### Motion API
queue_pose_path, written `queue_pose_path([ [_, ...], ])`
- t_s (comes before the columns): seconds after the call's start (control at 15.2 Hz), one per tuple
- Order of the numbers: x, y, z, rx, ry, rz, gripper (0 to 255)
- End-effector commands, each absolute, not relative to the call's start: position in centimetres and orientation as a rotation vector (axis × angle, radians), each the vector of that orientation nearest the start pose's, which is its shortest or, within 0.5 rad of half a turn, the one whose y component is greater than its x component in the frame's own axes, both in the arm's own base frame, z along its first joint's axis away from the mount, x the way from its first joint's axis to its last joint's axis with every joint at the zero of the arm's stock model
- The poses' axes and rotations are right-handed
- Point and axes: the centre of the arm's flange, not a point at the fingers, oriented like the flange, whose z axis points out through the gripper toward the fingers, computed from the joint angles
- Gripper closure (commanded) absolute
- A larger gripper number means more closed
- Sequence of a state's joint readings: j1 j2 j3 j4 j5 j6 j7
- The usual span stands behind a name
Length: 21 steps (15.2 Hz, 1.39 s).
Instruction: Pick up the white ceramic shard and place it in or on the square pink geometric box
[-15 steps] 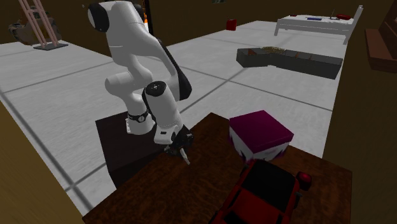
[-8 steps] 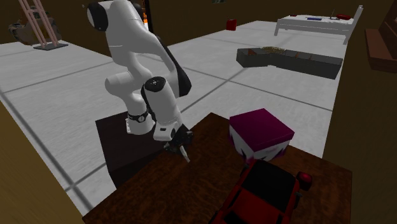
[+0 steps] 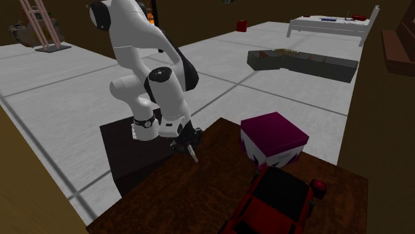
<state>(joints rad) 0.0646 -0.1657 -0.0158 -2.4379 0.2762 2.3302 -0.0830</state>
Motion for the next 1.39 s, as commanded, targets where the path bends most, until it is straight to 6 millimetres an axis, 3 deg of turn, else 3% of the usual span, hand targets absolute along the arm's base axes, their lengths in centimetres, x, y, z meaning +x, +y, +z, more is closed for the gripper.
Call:
queue_pose_path([
  [0.0,47.0,2.7,38.4,-2.932,0.078,-0.089,255],
  [1.32,47.0,2.7,48.9,-2.932,0.078,-0.089,255],
])
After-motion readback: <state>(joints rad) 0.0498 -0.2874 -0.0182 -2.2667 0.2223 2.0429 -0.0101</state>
